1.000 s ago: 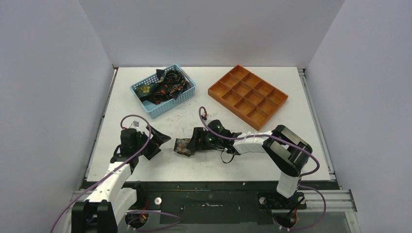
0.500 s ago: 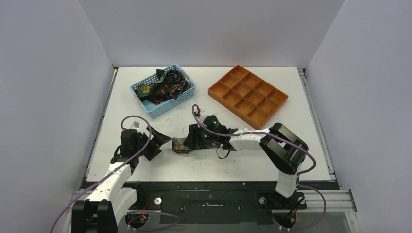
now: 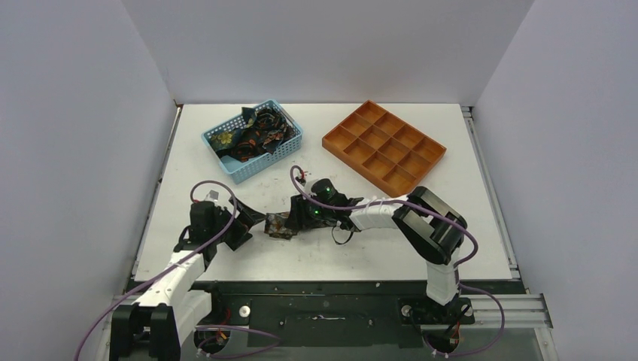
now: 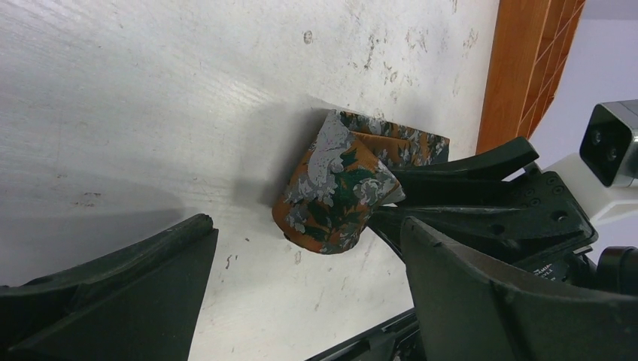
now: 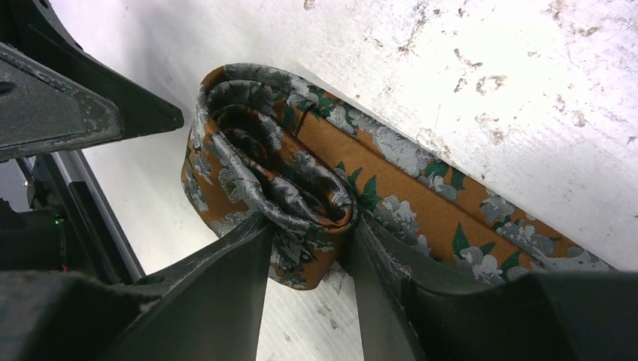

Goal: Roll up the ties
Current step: Roll the tie at the center of the board.

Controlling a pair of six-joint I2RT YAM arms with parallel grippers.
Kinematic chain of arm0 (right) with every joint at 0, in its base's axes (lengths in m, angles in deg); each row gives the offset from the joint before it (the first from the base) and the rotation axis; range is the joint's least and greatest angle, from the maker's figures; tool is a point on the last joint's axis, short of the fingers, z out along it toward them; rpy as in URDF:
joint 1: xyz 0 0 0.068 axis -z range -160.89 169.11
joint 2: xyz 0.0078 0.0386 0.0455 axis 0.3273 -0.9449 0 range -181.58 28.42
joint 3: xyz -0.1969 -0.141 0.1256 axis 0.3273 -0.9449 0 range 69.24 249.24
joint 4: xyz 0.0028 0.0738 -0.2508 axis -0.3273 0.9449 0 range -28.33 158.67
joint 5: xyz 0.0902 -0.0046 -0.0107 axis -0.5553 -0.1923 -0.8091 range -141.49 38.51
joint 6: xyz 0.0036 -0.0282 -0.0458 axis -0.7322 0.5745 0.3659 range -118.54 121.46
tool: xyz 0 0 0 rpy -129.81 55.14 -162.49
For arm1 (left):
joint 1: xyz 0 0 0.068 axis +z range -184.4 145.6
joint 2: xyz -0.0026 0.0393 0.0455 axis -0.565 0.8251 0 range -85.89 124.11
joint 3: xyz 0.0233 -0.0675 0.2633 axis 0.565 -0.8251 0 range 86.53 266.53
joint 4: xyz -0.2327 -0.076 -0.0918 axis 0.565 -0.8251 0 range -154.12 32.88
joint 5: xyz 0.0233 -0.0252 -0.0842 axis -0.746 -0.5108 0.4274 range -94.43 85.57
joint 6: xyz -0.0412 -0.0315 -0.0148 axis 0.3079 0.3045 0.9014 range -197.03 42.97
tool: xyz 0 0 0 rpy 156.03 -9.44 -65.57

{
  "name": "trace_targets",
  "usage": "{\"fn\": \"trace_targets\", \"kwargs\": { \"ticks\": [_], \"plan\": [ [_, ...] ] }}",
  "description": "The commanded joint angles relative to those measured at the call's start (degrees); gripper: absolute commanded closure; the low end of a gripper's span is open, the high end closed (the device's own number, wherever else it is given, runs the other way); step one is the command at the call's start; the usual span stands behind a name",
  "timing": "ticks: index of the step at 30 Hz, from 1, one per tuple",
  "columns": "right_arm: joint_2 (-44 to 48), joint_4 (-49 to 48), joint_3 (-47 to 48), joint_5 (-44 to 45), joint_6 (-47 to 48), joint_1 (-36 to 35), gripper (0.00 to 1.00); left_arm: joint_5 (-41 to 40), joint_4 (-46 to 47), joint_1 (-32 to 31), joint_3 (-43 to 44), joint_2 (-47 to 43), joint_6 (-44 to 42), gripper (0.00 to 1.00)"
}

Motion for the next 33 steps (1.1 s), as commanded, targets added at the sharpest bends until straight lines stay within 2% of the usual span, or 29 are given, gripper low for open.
{"fn": "trace_targets", "kwargs": {
  "ticks": [1,4,8,12,17,19,24,30,33],
  "plan": [
    [-0.71,-2.48,1.5,-0.35,0.74,0.96,0.57,2.31,6.62,-0.2,0.06,1.91,0.52,0.1],
    [-0.61,-3.09,1.33,-0.35,-0.45,1.28,0.55,5.87,8.01,-0.25,1.94,4.38,-1.51,0.11],
    [-0.86,-4.77,0.78,-1.81,-3.46,2.43,0.5,8.85,4.63,-0.41,7.56,7.35,-7.77,0.09],
    [-1.05,-7.7,-0.07,-3.96,-7.25,3.44,0.46,8.37,-1.48,-0.69,10.97,10.08,-13.6,0.09],
    [0.3,-10.22,-2.16,-4.72,-12.16,4.46,0.37,7.12,1.26,-1.43,10.14,10.72,-16.19,0.09],
    [1.11,-10.14,-2.66,-3.88,-12.5,4.59,0.37,7.59,2.86,-1.54,9.81,11.34,-16.31,0.1],
    [5.01,-7.84,-4.45,1.37,-11.3,4.3,0.37,3.05,3.57,-1.75,10.07,12.44,-15.44,0.11],
    [11.43,-4.36,-6.35,5.32,-9.45,1.89,0.36,0.1,9.07,-4.73,9.47,13.94,-11.74,0.13],
    [12.8,-4.02,-6.78,5.71,-9.41,-0.29,0.39,-0.16,13.69,-4.9,6.5,12.32,-8.59,0.15]
  ]
}}
